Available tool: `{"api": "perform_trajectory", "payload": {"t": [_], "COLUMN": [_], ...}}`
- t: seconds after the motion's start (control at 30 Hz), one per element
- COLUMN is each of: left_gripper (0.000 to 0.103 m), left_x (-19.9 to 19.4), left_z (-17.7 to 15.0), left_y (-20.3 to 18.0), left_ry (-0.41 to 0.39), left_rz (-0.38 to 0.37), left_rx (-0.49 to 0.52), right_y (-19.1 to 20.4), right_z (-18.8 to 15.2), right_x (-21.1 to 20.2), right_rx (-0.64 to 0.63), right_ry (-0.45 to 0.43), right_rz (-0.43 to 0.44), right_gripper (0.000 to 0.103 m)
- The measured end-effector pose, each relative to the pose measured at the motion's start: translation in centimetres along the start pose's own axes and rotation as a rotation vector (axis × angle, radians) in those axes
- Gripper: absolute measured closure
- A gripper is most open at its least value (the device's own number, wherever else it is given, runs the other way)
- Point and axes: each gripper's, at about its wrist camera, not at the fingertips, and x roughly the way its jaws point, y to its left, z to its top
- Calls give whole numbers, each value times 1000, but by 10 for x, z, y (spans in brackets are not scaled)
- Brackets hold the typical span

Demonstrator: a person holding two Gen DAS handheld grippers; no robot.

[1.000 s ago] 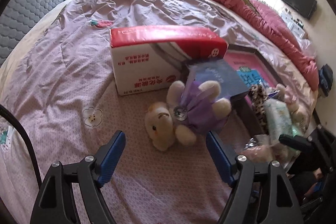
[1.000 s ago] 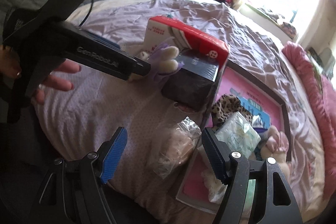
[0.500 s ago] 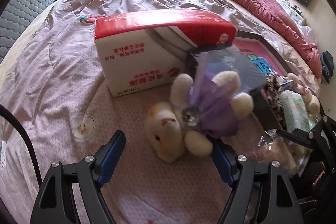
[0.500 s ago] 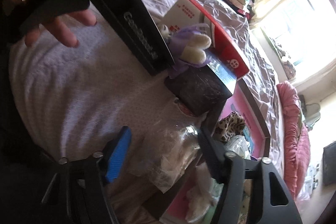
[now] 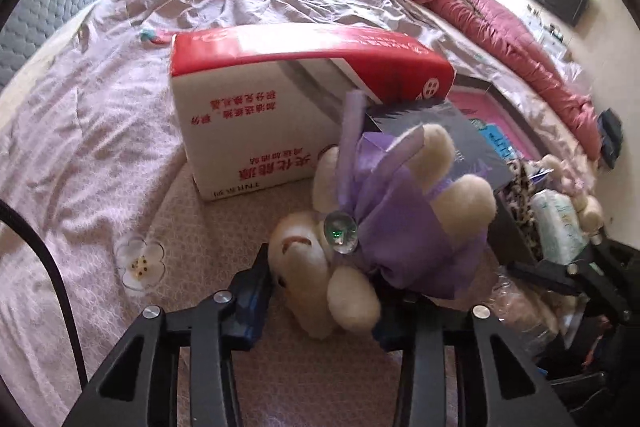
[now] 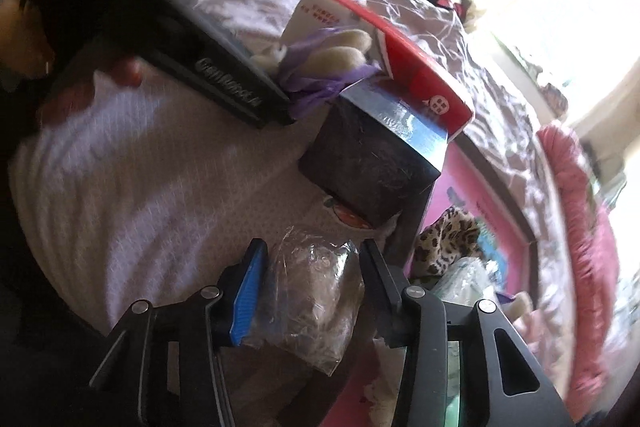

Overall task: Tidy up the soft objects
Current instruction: 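Grasp the purple-dressed bear with the left tool while the right tool grasps the clear plastic bag, then carry the purple-dressed bear in the left tool while the right tool carries the plastic bag over the tray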

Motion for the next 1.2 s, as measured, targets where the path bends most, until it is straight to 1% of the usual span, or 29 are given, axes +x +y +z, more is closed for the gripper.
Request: {"api": "perform_trajectory", "payload": {"t": [0.07, 0.23, 0.33, 0.43, 0.6, 0.77, 0.87, 1.07, 1.2], "left_gripper": [63, 63, 63, 63, 63, 63, 63, 63, 63], "left_x": [-4, -26, -40, -51, -68, -82, -90, -100, -104], "left_z": [0, -2, -4, -4, -4, -7, -6, -5, -5], "left_y": [2, 4, 4, 3, -5, -15, -25, -40, -54], "left_ry": [-9, -46, -65, -82, -111, -128, -143, -162, -168], "left_rz": [5, 19, 34, 17, 26, -9, 4, 4, 18], "left_rx": [-8, -31, -43, -53, -51, -67, -48, -36, -4], "right_y": [-8, -23, -31, -36, -28, -30, -32, -39, -47], "right_z": [0, 4, 8, 12, 5, 4, 5, 5, 2], "right_x": [-6, -17, -26, -35, -56, -78, -92, -108, -117], "right_rx": [69, 177, 218, 251, 278, 284, 292, 314, 337], "right_ry": [-30, -87, -116, -144, -175, -211, -239, -267, -288], "right_rz": [49, 120, 132, 143, 132, 117, 106, 86, 77], "right_gripper": [54, 54, 54, 54, 54, 54, 54, 54, 54]}}
